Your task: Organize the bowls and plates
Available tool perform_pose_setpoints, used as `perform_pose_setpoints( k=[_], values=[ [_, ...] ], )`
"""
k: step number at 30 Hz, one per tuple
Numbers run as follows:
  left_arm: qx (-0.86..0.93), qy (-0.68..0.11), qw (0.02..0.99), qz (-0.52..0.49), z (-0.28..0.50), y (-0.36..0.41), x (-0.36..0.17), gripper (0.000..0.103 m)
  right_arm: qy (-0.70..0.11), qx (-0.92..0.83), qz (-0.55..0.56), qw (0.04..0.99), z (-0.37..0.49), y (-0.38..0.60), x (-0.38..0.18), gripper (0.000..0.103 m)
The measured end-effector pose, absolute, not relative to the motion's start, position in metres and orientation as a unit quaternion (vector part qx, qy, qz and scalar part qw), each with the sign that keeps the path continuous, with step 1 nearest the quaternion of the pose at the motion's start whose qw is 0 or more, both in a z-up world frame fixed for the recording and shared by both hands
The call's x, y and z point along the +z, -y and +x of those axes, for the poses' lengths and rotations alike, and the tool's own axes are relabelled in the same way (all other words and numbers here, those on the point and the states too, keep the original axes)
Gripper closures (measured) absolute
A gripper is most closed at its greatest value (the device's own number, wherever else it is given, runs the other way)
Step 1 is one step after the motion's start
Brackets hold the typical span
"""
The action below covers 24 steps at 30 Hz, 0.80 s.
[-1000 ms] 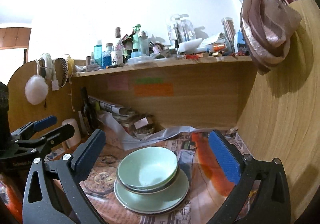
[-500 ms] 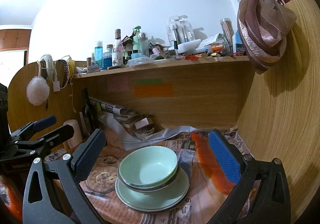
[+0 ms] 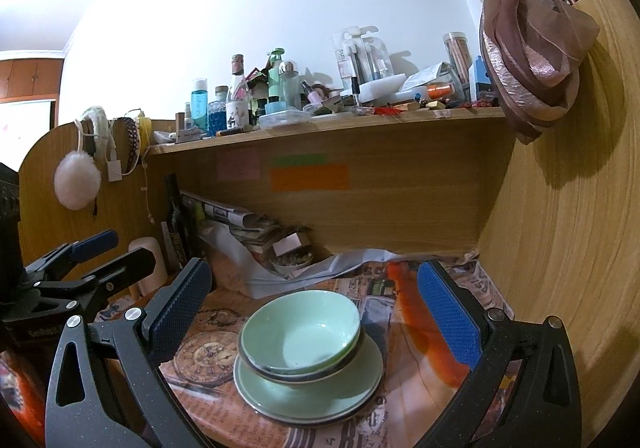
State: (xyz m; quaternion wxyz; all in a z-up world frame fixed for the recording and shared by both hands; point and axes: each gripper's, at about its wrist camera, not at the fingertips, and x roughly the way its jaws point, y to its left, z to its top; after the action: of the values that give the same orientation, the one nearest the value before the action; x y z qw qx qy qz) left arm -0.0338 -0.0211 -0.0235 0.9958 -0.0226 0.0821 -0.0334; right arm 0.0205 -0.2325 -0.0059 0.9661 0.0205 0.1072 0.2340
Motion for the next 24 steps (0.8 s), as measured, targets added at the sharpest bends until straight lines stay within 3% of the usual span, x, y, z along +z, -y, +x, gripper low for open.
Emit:
perform_pose_setpoints(
  k=[24],
  values=[
    [-0.036,-0.084,0.996,-0.022,-0.0288,0.0196,-0.0247,0.000,-0.111,0.241,0.019,0.964,0.0231,0.2279,-0.0079,0.000]
  ],
)
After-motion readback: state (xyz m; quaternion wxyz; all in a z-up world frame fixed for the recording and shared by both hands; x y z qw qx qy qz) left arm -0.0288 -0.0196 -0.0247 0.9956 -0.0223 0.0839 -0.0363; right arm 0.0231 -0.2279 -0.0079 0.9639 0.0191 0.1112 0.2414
